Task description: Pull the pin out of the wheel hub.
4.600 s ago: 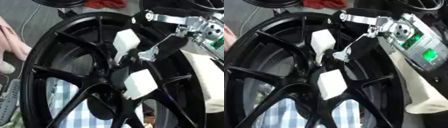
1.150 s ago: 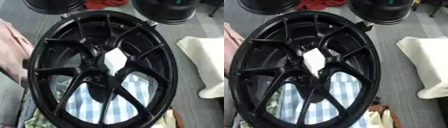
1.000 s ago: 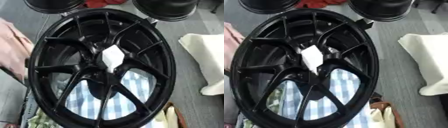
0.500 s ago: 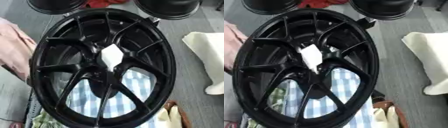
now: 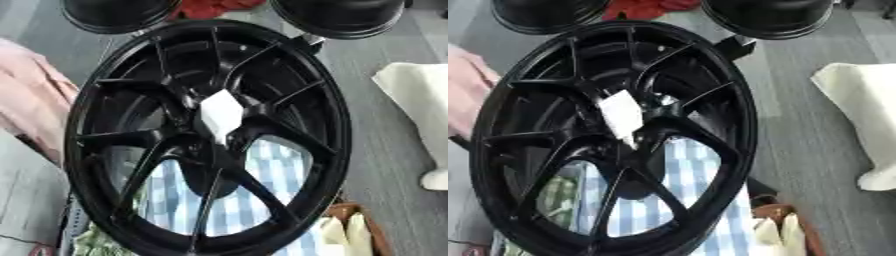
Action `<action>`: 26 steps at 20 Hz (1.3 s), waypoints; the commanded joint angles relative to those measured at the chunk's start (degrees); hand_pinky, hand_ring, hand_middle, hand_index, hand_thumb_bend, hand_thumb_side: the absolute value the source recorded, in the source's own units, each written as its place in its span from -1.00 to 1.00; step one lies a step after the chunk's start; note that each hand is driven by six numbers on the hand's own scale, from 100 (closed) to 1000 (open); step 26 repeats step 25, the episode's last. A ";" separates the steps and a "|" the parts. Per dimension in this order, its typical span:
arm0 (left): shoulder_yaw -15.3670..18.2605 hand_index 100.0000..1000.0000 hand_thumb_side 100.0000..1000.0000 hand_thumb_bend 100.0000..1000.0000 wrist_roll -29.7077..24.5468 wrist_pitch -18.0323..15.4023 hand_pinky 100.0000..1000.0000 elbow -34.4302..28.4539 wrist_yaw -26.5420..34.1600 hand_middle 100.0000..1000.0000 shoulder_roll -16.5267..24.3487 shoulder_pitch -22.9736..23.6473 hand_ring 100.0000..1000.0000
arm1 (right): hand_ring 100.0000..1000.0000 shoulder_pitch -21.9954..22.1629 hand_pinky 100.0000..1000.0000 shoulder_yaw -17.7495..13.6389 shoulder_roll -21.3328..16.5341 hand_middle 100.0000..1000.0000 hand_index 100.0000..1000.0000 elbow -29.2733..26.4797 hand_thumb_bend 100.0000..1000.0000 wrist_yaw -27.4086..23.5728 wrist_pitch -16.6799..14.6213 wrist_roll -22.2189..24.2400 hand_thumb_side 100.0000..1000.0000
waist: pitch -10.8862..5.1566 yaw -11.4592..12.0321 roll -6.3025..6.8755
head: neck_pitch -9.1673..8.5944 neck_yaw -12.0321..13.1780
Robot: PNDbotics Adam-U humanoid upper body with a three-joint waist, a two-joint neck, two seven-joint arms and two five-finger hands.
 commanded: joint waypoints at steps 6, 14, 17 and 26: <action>0.05 0.57 0.31 -0.99 -0.56 0.01 0.46 -1.15 0.43 0.28 0.93 -0.38 0.27 | 0.78 0.55 0.71 -0.72 4.77 0.87 0.56 -2.74 -0.43 4.57 -1.27 0.35 -0.96 | -1.15 0.15 -0.33 | -0.13 -0.19; 0.01 0.57 0.31 -0.98 -0.63 0.01 0.45 -1.15 0.54 0.28 0.92 -0.48 0.27 | 0.69 -0.27 0.63 -0.88 4.89 0.73 0.45 -2.75 -0.81 3.75 -3.12 -2.00 -0.88 | -1.25 0.28 -0.57 | -0.19 -0.15; -0.06 0.57 0.31 -0.99 -0.67 0.09 0.45 -1.15 0.60 0.28 0.96 -0.60 0.27 | 0.50 -1.66 0.56 -0.53 4.23 0.54 0.32 -2.75 -1.00 1.96 -5.50 -4.53 -0.53 | -1.32 0.40 -0.57 | -0.11 -0.07; -0.55 0.57 0.31 -0.98 -1.04 0.47 0.45 -1.15 1.09 0.28 1.11 -1.30 0.27 | 0.42 -8.60 0.51 7.13 0.88 0.45 0.24 -2.75 -1.00 3.88 -12.60 -10.45 -0.39 | -1.57 0.85 -0.50 | 0.01 0.10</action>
